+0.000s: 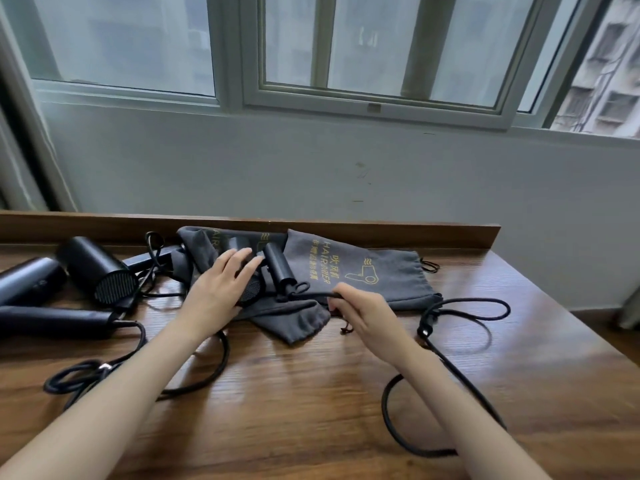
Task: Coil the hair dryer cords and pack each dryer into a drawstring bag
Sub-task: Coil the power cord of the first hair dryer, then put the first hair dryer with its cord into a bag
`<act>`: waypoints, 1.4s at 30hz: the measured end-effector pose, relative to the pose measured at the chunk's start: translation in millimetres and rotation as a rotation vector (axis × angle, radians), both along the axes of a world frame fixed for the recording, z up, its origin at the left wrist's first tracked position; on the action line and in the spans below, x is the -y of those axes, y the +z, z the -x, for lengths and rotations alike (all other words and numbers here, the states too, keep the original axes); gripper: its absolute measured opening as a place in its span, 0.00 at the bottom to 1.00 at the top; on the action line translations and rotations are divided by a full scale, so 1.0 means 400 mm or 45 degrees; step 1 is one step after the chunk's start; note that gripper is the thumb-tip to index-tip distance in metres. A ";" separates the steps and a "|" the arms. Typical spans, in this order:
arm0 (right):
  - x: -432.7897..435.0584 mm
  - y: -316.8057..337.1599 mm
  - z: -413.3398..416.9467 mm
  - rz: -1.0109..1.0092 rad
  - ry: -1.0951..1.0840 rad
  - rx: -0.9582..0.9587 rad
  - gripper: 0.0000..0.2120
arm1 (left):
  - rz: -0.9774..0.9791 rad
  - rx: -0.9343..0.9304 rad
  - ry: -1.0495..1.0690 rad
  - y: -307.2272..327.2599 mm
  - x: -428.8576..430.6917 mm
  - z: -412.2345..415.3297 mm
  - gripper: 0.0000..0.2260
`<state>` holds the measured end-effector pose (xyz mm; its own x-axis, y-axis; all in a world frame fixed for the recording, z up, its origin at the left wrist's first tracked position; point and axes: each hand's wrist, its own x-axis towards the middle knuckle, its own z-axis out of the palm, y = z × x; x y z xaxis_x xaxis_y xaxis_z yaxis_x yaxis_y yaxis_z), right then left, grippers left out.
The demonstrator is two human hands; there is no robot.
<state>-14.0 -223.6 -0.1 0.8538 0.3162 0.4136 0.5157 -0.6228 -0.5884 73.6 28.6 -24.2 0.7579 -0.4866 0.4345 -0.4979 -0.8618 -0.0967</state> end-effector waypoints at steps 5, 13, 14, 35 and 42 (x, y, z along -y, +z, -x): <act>0.008 0.043 0.008 -0.038 -0.052 0.107 0.08 | 0.190 -0.082 0.010 0.032 -0.001 0.008 0.35; -0.012 0.119 0.016 -0.367 -0.174 0.226 0.12 | 0.609 -0.177 -0.384 0.168 0.033 0.076 0.35; -0.008 0.124 0.009 -0.407 -0.201 0.224 0.13 | 0.711 -0.275 -0.476 0.185 0.040 0.087 0.35; -0.058 -0.014 -0.032 -0.090 -0.313 -0.280 0.28 | 2.568 -1.792 -0.722 -0.025 0.127 0.207 0.25; -0.073 -0.034 -0.025 -0.468 0.087 -0.635 0.24 | 2.684 -1.659 -0.440 -0.043 0.134 0.163 0.32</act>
